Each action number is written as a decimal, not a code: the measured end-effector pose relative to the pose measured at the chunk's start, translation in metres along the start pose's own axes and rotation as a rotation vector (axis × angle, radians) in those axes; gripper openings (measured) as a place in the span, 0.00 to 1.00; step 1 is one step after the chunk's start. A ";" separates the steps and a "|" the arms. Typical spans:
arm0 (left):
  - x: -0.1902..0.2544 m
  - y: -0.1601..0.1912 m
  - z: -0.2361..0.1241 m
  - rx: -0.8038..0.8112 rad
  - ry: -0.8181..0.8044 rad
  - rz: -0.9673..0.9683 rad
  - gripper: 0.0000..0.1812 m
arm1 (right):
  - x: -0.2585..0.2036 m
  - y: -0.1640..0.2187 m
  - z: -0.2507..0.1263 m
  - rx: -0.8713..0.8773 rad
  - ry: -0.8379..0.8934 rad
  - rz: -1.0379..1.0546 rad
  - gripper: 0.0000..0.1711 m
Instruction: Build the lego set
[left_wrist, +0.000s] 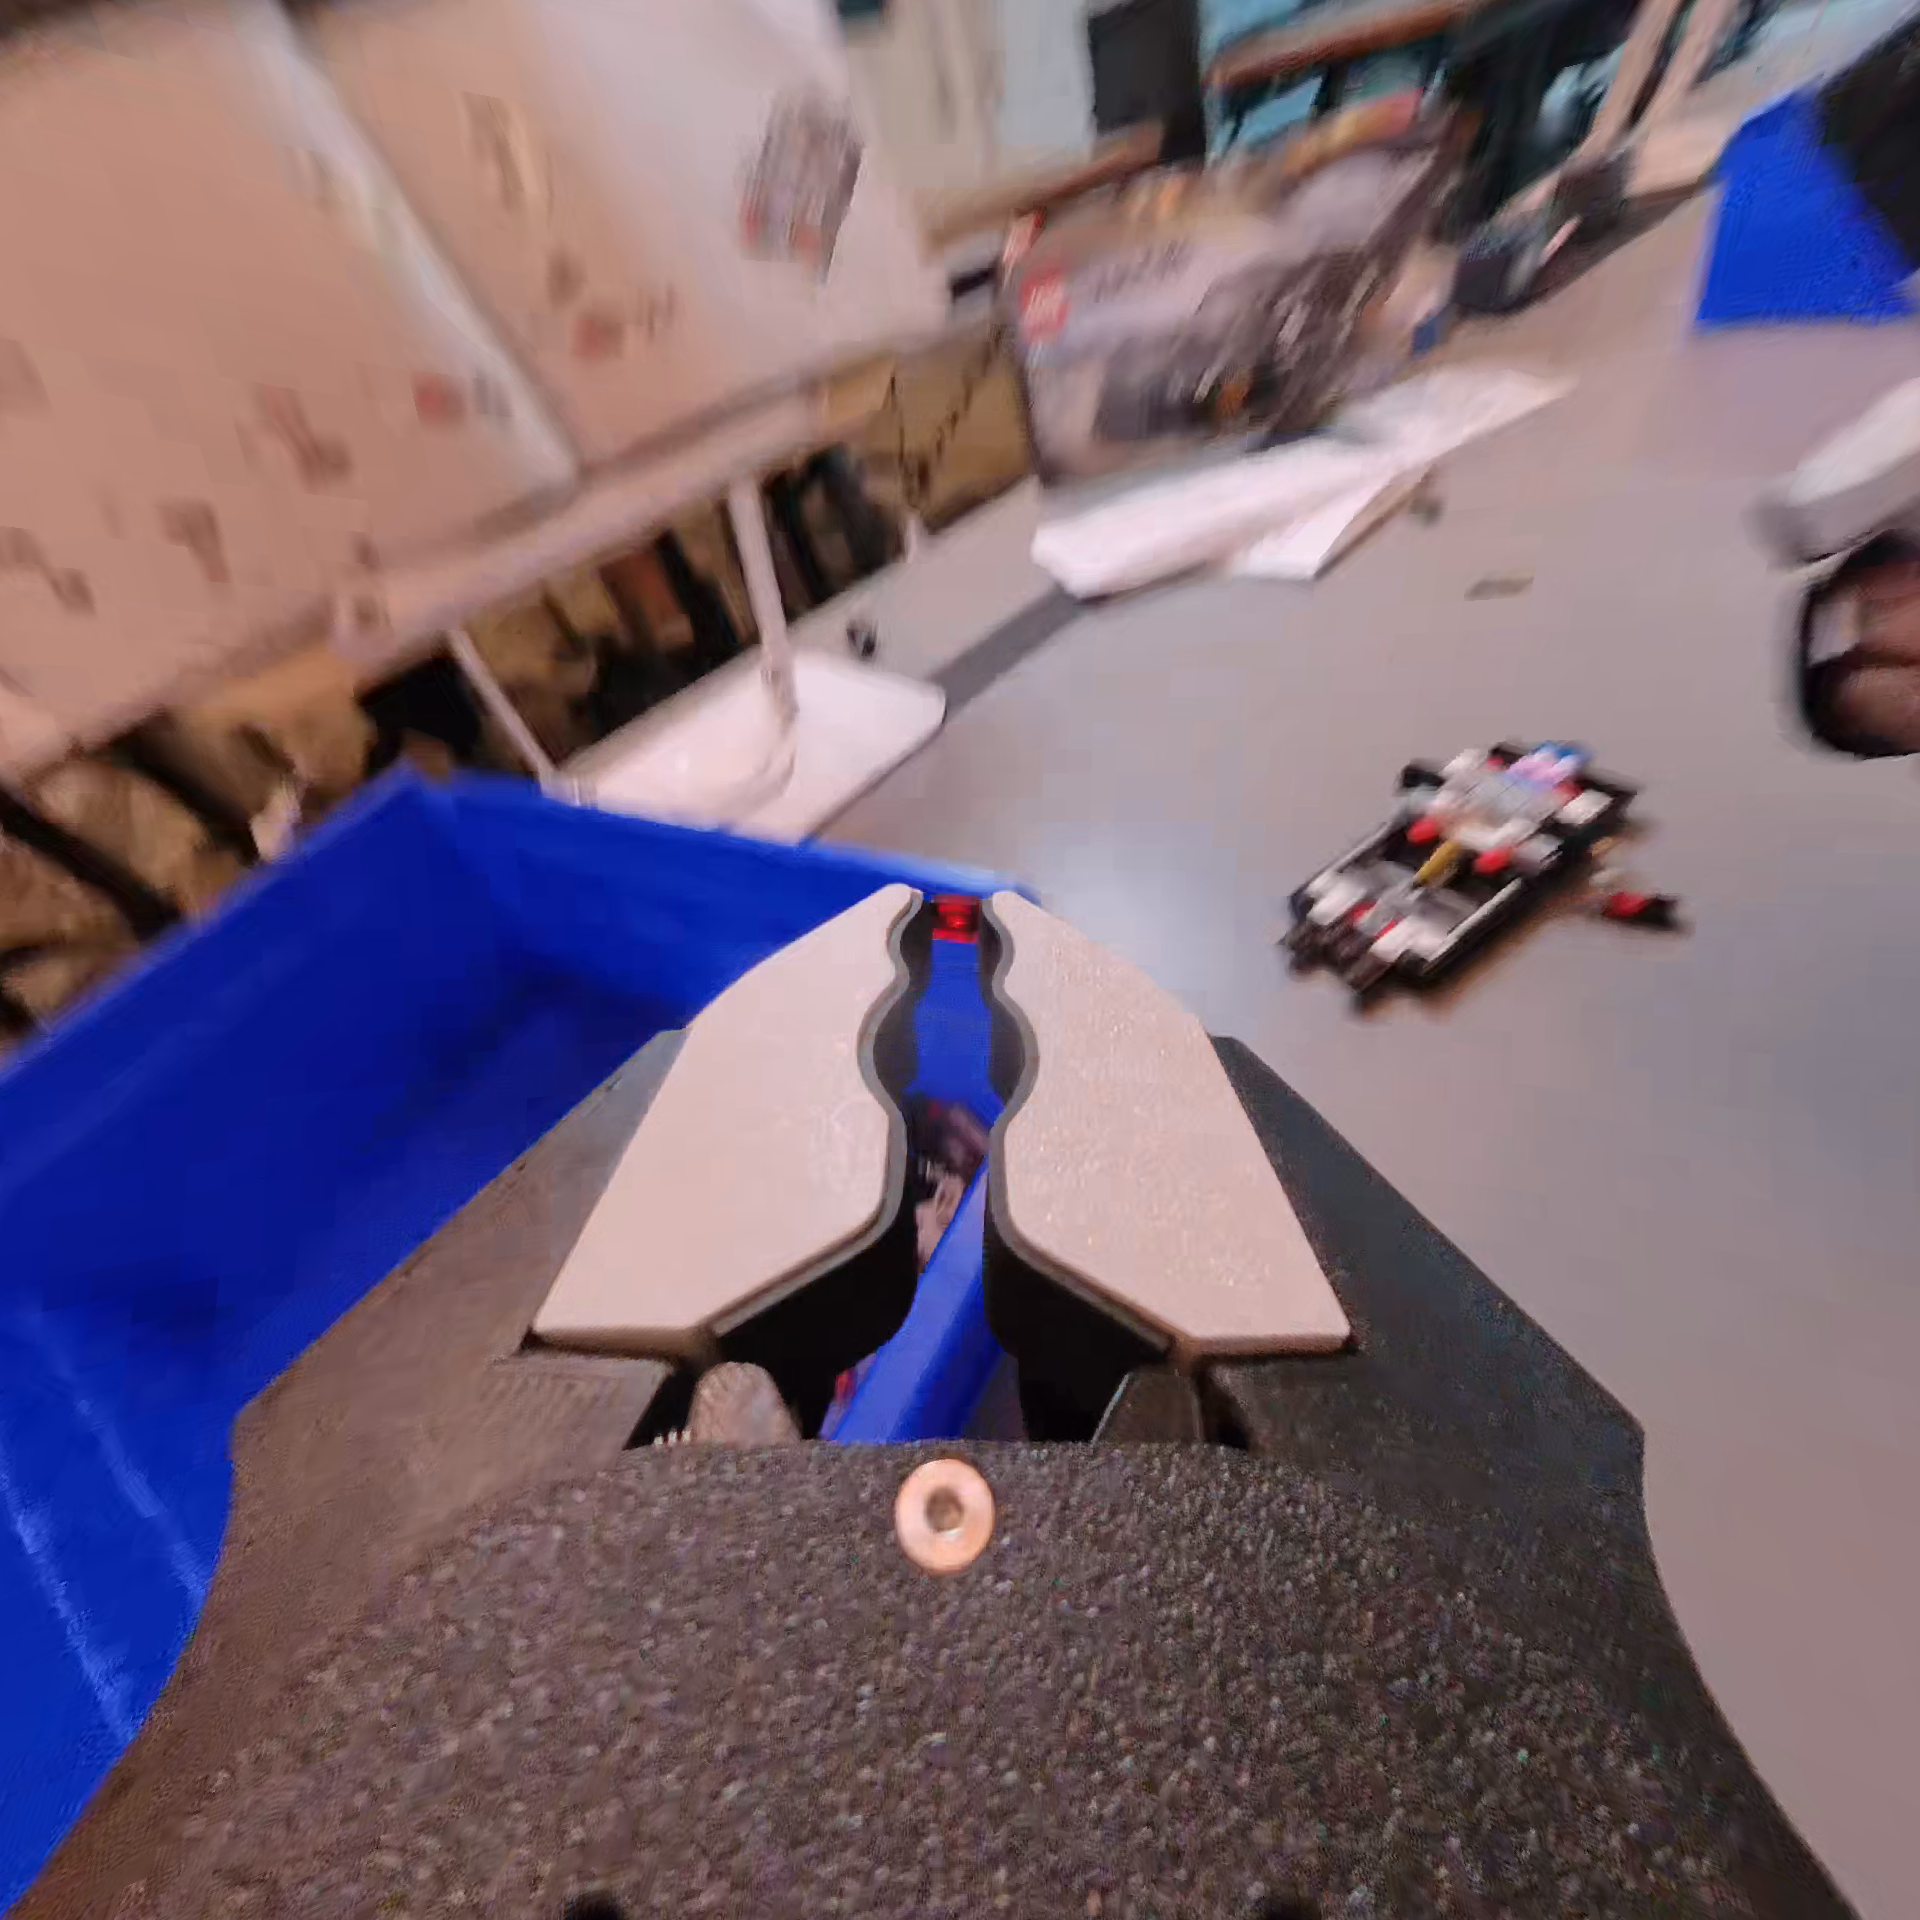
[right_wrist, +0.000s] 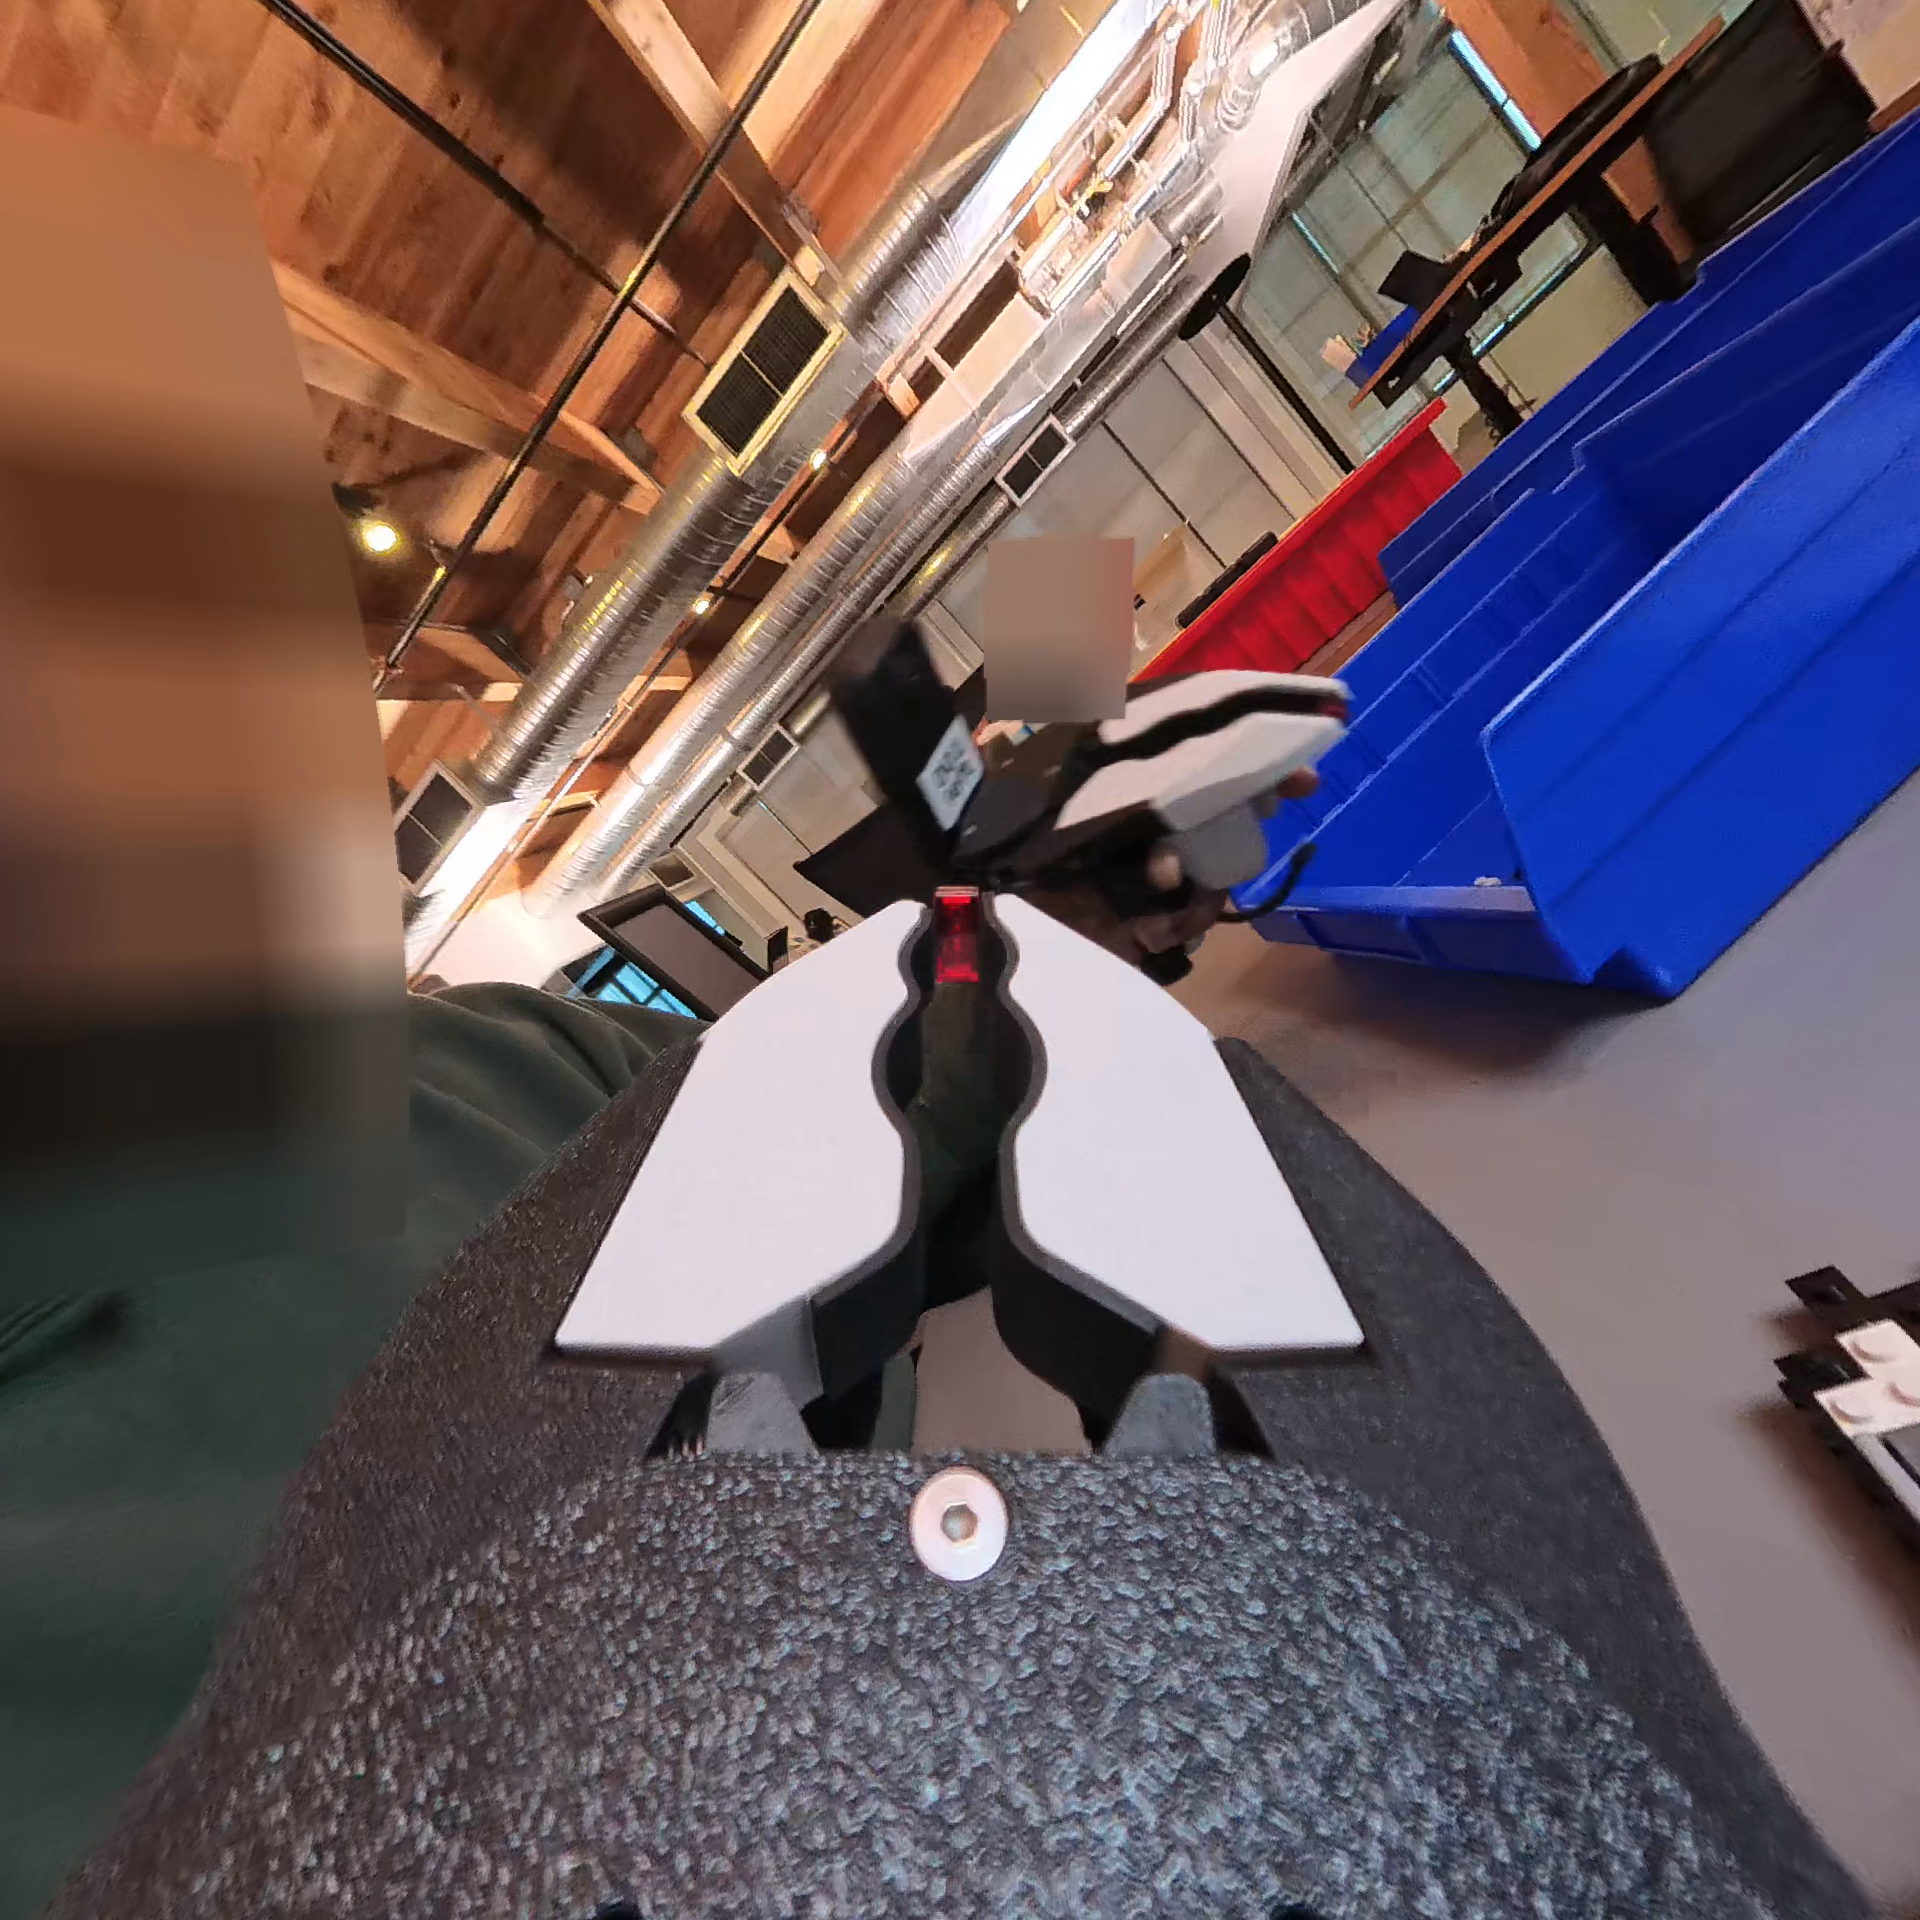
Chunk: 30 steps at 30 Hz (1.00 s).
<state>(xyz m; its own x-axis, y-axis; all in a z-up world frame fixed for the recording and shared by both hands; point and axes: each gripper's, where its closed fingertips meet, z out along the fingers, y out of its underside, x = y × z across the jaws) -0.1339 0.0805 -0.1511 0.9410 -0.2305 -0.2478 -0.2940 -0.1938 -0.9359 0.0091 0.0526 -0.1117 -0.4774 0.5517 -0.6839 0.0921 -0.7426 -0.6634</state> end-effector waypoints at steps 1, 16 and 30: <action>-0.005 0.015 0.006 -0.069 0.008 -0.042 0.07 | 0.001 0.001 0.001 -0.006 0.001 0.000 0.04; 0.026 0.077 0.020 -0.400 0.129 0.199 0.28 | 0.004 0.013 0.004 -0.074 -0.002 -0.009 0.05; 0.028 0.065 0.016 -0.330 0.157 0.210 0.24 | 0.008 0.016 0.004 -0.088 0.016 -0.008 0.04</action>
<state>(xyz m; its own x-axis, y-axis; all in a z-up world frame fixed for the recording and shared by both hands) -0.1236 0.0766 -0.2235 0.8256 -0.4350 -0.3595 -0.5384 -0.4165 -0.7326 0.0029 0.0438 -0.1260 -0.4647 0.5642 -0.6825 0.1652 -0.7020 -0.6928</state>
